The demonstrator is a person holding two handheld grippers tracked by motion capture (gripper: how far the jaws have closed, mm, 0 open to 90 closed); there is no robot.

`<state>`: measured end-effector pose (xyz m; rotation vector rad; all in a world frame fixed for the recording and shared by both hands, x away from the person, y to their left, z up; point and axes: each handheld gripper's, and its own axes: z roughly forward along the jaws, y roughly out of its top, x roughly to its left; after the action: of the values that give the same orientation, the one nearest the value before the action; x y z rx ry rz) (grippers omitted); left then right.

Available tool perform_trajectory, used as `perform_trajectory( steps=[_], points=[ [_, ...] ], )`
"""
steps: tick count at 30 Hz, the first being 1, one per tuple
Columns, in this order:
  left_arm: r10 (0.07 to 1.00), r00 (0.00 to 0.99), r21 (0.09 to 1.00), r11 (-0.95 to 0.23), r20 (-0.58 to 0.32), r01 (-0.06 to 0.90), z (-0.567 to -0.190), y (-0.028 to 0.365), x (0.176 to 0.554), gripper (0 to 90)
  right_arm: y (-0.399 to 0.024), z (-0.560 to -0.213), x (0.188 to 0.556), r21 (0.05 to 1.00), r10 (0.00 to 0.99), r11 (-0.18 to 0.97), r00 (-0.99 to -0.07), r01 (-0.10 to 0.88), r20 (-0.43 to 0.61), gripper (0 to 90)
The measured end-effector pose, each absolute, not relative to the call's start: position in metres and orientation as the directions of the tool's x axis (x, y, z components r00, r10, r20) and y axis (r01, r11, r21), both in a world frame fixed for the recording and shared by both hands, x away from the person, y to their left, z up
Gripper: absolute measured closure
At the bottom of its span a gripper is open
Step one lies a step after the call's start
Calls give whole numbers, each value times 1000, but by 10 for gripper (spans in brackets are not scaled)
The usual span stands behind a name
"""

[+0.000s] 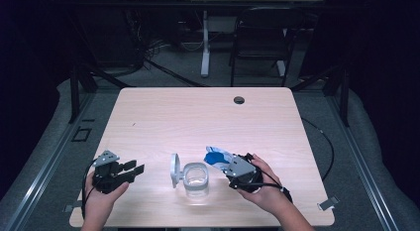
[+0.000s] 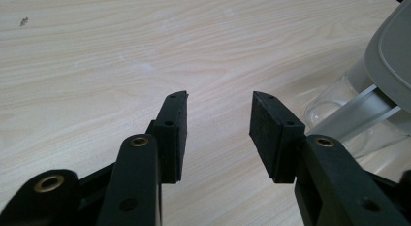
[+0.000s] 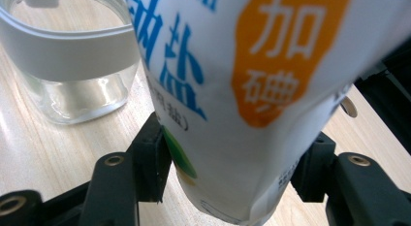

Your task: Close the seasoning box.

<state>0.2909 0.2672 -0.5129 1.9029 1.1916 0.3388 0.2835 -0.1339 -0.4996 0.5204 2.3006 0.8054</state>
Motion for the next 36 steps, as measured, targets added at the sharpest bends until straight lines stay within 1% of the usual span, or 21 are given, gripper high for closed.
perform_trajectory(
  steps=[7, 9, 14, 17, 20, 23, 24, 25, 32, 35, 36],
  points=[
    [838, 509, 769, -190, -197, 610, -513, 268, 291, 583, -129, -497, 281, 632, 513, 763, -722, 135, -465, 420],
    [838, 509, 769, -190, -197, 611, -513, 268, 291, 583, -129, -498, 281, 636, 510, 760, -726, 130, -461, 420],
    [839, 507, 770, -186, -200, 610, -513, 268, 291, 584, -127, -496, 279, 602, 486, 790, -718, 116, -498, 420],
    [839, 505, 769, -185, -200, 612, -513, 269, 291, 583, -126, -497, 279, 607, 488, 787, -715, 111, -501, 420],
    [839, 506, 769, -186, -199, 612, -513, 269, 291, 583, -125, -497, 278, 582, 468, 806, -714, 105, -520, 420],
    [840, 505, 769, -184, -200, 612, -513, 269, 291, 584, -123, -499, 278, 587, 469, 804, -711, 98, -524, 420],
    [839, 505, 767, -186, -201, 614, -513, 269, 291, 584, -123, -497, 278, 564, 452, 821, -711, 95, -539, 420],
    [839, 505, 767, -186, -201, 614, -513, 269, 291, 583, -122, -499, 278, 575, 459, 813, -708, 90, -538, 420],
    [839, 505, 768, -186, -200, 613, -513, 270, 291, 583, -119, -499, 277, 528, 420, 846, -698, 70, -580, 421],
    [841, 503, 771, -182, -199, 610, -513, 270, 291, 582, -118, -501, 277, 530, 419, 846, -690, 61, -590, 421],
    [842, 501, 772, -180, -200, 610, -513, 270, 291, 581, -117, -501, 277, 499, 394, 865, -679, 48, -619, 421]
  ],
)
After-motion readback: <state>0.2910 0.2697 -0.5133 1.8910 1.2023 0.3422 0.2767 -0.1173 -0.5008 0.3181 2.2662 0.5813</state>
